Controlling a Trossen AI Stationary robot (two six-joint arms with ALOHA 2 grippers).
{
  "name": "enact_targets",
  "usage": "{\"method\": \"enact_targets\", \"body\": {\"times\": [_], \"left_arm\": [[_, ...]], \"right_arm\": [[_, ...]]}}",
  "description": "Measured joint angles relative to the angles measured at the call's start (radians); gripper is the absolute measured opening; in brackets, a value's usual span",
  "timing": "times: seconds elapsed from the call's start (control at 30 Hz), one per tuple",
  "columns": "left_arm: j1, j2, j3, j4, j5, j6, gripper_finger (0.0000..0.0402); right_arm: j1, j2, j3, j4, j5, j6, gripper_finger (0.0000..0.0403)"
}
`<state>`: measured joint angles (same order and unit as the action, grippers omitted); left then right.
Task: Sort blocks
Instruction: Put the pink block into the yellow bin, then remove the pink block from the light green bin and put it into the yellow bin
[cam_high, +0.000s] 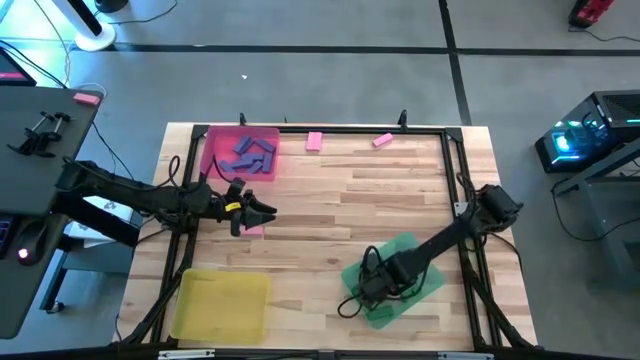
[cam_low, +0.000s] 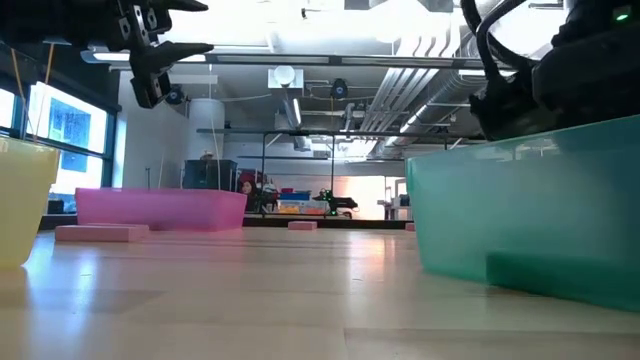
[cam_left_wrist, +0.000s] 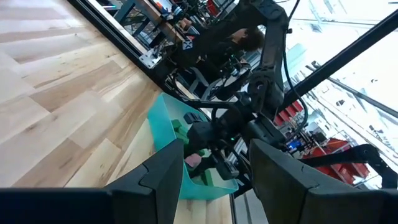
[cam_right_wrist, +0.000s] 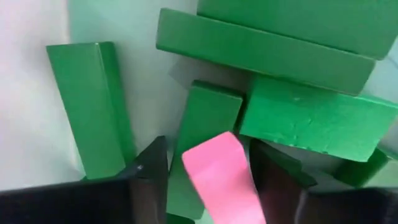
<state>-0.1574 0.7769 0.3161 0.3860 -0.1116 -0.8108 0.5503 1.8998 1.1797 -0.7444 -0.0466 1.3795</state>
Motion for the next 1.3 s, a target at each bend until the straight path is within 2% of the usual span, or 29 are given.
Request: {"method": "enact_targets", "body": {"times": [0.27, 0.4, 0.5, 0.7, 0.83, 1.0, 1.2, 1.3], "left_arm": [[0.000, 0.000, 0.000, 0.000, 0.001, -0.034, 0.0170], [0.000, 0.000, 0.000, -0.001, 0.001, -0.034, 0.0170], [0.000, 0.000, 0.000, -0.004, 0.001, -0.033, 0.0170], [0.000, 0.000, 0.000, -0.013, 0.001, -0.033, 0.0170], [0.000, 0.000, 0.000, -0.024, 0.001, -0.033, 0.0170], [0.000, 0.000, 0.000, -0.024, 0.026, -0.033, 0.0170], [0.000, 0.000, 0.000, -0.024, 0.027, -0.025, 0.0170], [0.000, 0.000, 0.000, -0.024, 0.027, -0.025, 0.0170]], "right_arm": [[0.000, -0.020, -0.004, 0.006, 0.011, -0.079, 0.0059], [0.000, -0.054, -0.006, -0.002, -0.009, -0.098, 0.0045], [0.000, -0.074, -0.006, -0.002, -0.006, -0.102, 0.0066], [0.000, -0.079, -0.005, -0.011, -0.016, -0.102, 0.0156], [0.000, -0.080, -0.005, -0.015, -0.051, -0.101, 0.0193], [0.002, -0.080, -0.005, -0.031, -0.144, -0.098, 0.0203], [0.009, -0.080, -0.003, -0.043, -0.120, -0.076, 0.0201], [0.008, -0.080, -0.003, -0.071, -0.119, -0.077, 0.0183]]}}
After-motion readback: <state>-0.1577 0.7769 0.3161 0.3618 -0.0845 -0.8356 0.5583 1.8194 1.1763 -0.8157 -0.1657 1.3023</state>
